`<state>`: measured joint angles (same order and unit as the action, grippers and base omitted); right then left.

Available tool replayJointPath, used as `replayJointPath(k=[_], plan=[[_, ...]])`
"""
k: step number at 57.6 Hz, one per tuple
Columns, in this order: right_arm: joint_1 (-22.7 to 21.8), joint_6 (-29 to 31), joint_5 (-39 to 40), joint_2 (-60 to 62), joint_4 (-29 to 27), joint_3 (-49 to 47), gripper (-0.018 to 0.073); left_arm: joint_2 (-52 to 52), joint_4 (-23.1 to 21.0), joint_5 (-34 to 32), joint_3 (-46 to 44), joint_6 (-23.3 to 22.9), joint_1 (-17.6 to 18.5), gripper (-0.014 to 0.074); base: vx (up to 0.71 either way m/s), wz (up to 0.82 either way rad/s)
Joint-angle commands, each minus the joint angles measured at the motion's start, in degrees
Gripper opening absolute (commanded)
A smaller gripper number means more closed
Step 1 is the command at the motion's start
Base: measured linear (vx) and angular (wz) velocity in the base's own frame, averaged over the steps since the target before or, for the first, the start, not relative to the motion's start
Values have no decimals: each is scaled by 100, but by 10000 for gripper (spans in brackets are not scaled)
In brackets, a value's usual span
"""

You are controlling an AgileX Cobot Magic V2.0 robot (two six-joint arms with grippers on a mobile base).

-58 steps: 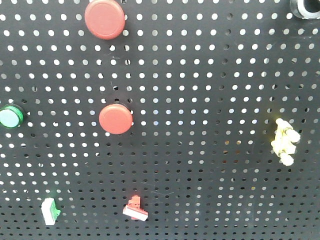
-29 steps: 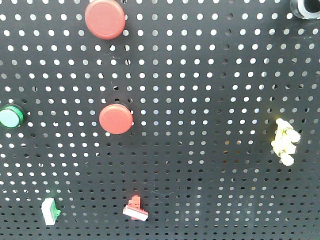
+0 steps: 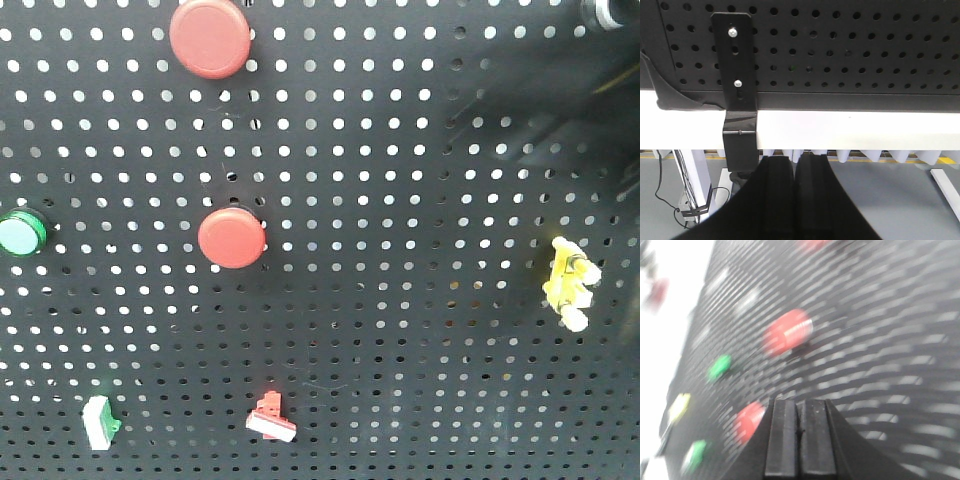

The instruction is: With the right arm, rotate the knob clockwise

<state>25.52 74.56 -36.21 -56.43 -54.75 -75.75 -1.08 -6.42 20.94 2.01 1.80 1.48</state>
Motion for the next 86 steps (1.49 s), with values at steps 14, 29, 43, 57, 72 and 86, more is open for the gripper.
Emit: replayJointPath(k=[14, 29, 43, 57, 72, 86], plan=[[424, -2120, 1166, 365, 4115, -160, -9, -57, -41, -419, 57, -41, -12, -6, 0, 0], [424, -3445, 1290, 613, 6568, -160, 12, -57, -41, -419, 57, -41, -12, -6, 0, 0], [424, -3474, 1342, 639, 6850, -160, 141, -57, -41, -419, 57, -41, -12, -6, 0, 0], [424, -3480, 1651, 639, 6887, -160, 277, -57, -41, -419, 57, -41, -12, -6, 0, 0], [399, -3525, 1860, 398, 6891, -160, 273, -57, -41, -419, 57, -41, -12, -6, 0, 0], [205, -3712, 2071, 210, 6906, -160, 249, -57, -41, -419, 57, -41, -12, -6, 0, 0]])
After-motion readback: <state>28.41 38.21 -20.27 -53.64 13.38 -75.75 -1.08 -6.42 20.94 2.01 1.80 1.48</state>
